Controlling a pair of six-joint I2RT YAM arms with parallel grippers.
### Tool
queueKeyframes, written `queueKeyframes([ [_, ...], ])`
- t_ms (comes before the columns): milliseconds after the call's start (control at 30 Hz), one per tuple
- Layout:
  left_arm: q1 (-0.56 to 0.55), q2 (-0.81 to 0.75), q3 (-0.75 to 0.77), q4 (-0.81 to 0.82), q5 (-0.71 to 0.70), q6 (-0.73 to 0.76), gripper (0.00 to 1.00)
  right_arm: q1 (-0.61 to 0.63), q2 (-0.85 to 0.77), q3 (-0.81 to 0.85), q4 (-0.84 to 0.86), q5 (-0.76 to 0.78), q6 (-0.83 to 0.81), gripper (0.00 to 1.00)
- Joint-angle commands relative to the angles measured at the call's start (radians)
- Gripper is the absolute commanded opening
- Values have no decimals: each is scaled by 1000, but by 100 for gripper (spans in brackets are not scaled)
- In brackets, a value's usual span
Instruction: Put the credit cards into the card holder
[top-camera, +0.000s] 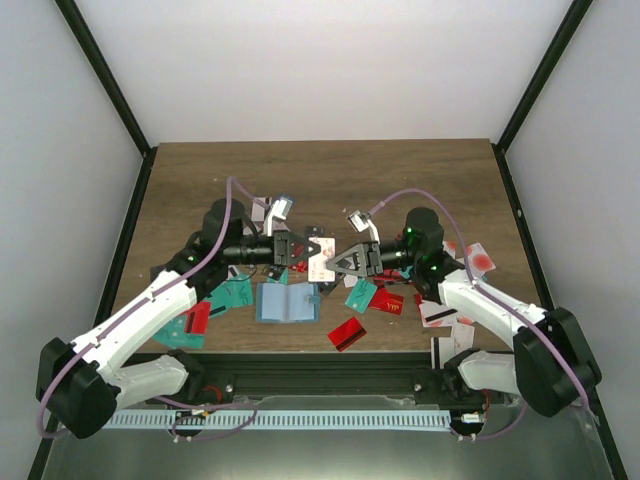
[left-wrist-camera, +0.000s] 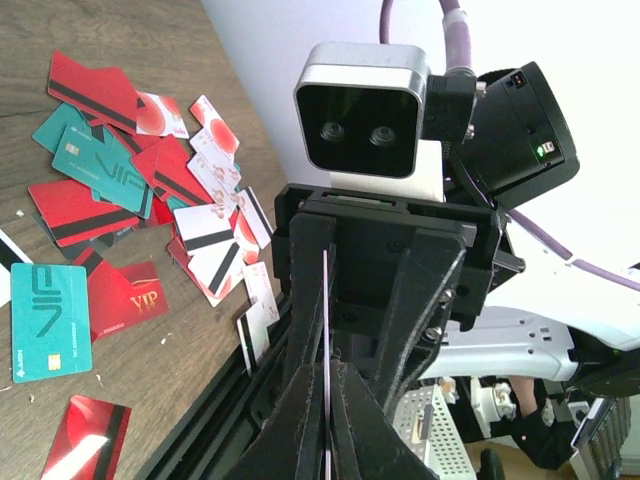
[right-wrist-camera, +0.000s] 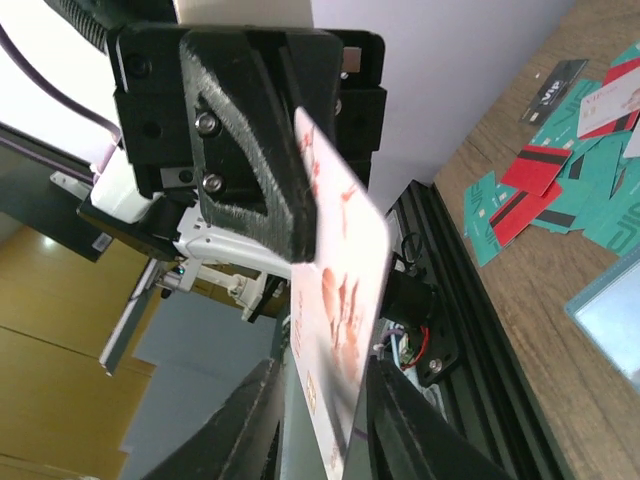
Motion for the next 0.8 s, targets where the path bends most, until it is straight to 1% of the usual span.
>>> queueKeyframes([
  [0,5,-12,-10,18,28,4,4,-3,20,11,91,22,48,23],
  [100,4,-11,-12,4,31,13,4,-3,36,11,120,27,70,14],
  [167,6,-9,-12,-9,31,25,4,-3,46,13,127,31,79,2],
  [233,7,-6,-11,-27,26,37,5,-3,50,10,125,34,79,1],
  [267,11,-4,-7,-50,13,48,11,-2,51,7,113,39,72,1],
  [333,21,-4,5,-129,-45,82,32,-2,55,12,19,67,3,1],
  [367,26,-2,12,-186,-93,102,38,-1,59,19,-49,87,-35,1],
  [400,33,3,19,-273,-138,134,41,0,67,22,-132,106,-74,1],
  [500,53,26,22,-431,-255,205,39,21,116,40,-275,152,-161,1],
  [600,69,52,4,-550,-377,233,30,66,184,69,-369,211,-227,1],
  [767,103,114,-33,-620,-460,244,22,118,298,108,-429,271,-260,1],
])
